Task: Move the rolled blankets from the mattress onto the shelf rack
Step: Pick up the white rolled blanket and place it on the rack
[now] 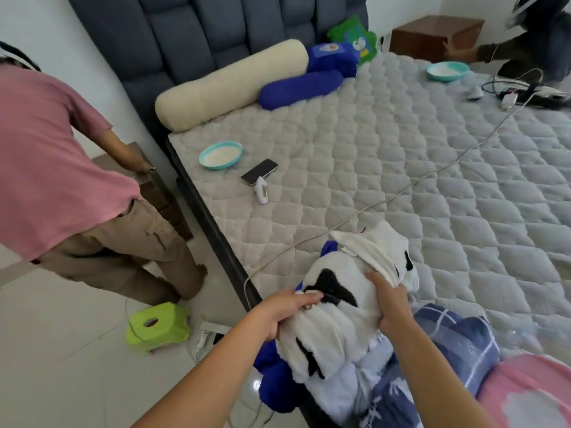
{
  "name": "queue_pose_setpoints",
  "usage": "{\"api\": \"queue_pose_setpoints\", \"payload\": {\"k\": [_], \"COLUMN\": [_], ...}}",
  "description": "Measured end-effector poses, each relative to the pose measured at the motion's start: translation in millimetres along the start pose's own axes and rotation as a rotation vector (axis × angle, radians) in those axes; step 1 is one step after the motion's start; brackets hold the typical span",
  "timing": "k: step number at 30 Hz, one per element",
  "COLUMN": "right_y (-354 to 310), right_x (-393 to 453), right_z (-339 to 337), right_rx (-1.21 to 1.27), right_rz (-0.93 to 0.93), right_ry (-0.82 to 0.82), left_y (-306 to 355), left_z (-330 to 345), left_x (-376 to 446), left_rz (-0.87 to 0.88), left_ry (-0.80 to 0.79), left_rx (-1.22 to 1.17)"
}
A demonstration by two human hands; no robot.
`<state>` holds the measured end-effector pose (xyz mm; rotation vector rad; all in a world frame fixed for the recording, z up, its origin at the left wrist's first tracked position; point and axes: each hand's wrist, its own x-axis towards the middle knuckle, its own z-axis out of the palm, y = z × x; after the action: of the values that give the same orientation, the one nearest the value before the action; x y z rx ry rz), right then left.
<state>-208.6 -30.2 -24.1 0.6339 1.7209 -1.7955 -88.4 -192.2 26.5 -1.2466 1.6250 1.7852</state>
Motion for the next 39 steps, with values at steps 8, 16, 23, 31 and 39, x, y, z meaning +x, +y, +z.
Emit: {"api": "queue_pose_setpoints", "payload": {"k": [8, 16, 23, 31, 39], "right_y": [20.8, 110.8, 231.1, 357.0, 493.9], "right_x": [-111.4, -294.6, -473.8, -640.5, -764.9], "right_z": [84.1, 200.0, 252.0, 283.3, 333.9], "right_rx": [0.037, -0.181, -0.379, -0.511, -0.752], "right_rz": [-0.206, -0.465, -0.704, -0.870, -0.958], "right_ry": [-0.234, -0.762, -1.278, -1.888, -2.425], "left_y": [-63.8, -245.6, -419.5, -569.2, -675.6], "left_z": [-92.3, -202.6, -237.2, -257.8, -298.8], "left_x": [-97.1, -239.3, -345.3, -428.9, -483.0], "left_rz": [0.299, 0.480, 0.554, 0.636, 0.711], "left_ry": [0.217, 0.614, 0.985, 1.184, 1.430], "left_rx": [-0.188, -0.660, -1.155, -1.630, -1.931]}}
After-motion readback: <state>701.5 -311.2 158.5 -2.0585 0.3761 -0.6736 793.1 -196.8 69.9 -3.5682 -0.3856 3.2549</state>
